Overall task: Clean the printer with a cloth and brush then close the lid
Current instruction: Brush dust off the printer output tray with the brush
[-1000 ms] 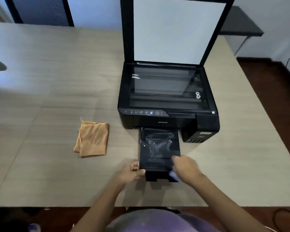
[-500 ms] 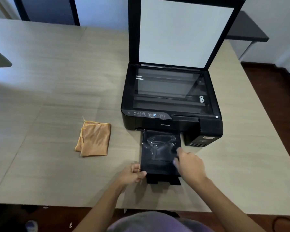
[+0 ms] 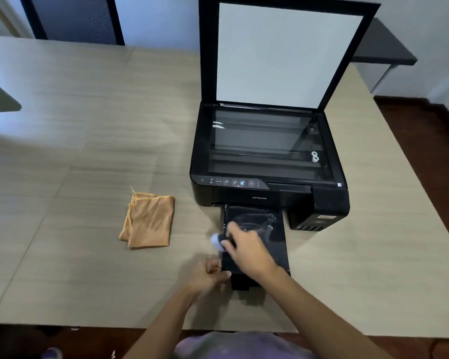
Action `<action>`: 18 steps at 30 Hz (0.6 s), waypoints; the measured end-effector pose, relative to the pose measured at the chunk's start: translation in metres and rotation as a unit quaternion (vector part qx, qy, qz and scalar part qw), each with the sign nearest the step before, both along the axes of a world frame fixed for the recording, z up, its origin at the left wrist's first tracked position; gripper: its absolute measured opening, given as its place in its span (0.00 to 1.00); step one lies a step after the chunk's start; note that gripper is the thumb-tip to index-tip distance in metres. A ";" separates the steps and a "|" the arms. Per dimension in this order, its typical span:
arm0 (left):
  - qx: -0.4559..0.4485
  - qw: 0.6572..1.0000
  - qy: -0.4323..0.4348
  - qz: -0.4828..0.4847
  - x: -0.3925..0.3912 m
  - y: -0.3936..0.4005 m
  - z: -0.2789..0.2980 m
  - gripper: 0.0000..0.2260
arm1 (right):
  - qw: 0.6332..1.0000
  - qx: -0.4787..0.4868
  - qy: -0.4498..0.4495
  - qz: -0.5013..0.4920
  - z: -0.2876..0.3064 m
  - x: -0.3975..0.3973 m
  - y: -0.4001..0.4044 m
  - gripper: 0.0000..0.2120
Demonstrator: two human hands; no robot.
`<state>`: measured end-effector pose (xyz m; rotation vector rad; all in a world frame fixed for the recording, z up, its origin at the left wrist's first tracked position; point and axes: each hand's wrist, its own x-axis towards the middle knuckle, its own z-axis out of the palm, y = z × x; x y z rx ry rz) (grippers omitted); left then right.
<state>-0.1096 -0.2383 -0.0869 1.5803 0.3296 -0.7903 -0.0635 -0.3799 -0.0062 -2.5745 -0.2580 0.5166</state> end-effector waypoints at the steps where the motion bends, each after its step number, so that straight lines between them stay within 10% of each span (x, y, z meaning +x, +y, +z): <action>1: 0.001 1.000 0.004 0.001 0.001 0.000 0.000 0.02 | 1.000 0.007 0.010 0.003 -0.006 0.002 0.007 0.07; 8: 0.004 0.999 0.034 0.001 0.000 0.000 -0.001 0.04 | 0.957 -0.217 -0.015 -0.192 0.010 0.021 -0.105 0.08; 13: 0.017 1.000 0.018 -0.007 0.001 -0.001 0.006 0.06 | 0.987 -0.093 -0.090 0.090 0.016 0.014 -0.011 0.09; 18: 0.029 0.999 0.021 0.000 0.000 -0.001 0.007 0.03 | 0.964 -0.200 -0.145 0.097 -0.003 0.063 0.014 0.10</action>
